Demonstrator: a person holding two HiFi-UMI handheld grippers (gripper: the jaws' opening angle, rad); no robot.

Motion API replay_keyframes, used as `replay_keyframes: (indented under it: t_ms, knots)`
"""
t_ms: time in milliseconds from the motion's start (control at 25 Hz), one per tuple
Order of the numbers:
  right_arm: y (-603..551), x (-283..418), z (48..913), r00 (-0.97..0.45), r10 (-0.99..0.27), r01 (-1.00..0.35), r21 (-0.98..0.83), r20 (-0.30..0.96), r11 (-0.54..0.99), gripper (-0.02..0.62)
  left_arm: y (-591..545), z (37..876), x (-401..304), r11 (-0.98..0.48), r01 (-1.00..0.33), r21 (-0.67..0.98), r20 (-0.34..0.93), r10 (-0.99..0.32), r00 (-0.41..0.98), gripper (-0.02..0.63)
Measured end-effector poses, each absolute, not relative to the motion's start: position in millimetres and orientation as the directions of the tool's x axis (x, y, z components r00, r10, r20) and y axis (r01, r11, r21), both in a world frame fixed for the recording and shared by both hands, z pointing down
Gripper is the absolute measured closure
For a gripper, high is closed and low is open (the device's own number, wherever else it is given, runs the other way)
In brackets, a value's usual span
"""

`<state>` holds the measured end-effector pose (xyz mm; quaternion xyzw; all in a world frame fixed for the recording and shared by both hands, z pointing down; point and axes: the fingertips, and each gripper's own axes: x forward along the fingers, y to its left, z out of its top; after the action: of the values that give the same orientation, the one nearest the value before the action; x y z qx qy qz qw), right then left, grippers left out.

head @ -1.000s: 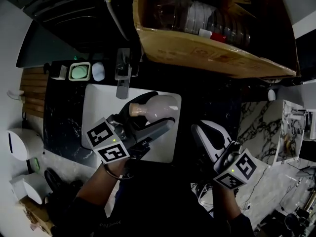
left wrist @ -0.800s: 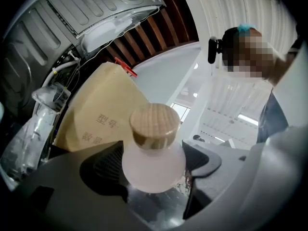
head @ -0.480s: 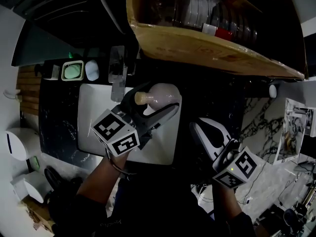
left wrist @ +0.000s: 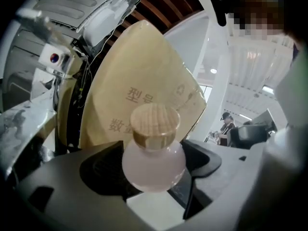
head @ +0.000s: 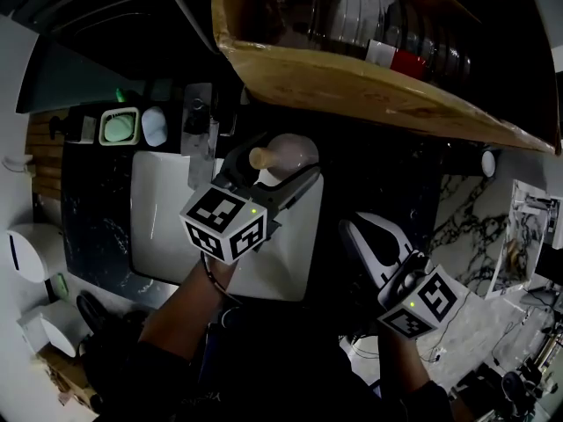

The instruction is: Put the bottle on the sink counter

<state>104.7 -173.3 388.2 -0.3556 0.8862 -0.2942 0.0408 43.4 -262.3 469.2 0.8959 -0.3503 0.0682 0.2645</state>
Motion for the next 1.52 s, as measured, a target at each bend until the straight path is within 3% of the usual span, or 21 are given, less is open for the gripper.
replay_keyframes:
  t_ms: [560,1520]
  knots:
    - [-183.5,108.6,407.1,-0.739,-0.656,-0.603,-0.585,0.153,0.543,0.569,-281.4,511.4,48.3,-0.579,-0.753,0.312,0.456,-0.605,0.653,0.222]
    - [-187.8,112.7,417.1,-0.739,-0.655,-0.603,-0.591,0.160,0.536,0.568,-292.7,531.3,51.9,-0.616,-0.776,0.136,0.544,-0.608,0.578,0.222]
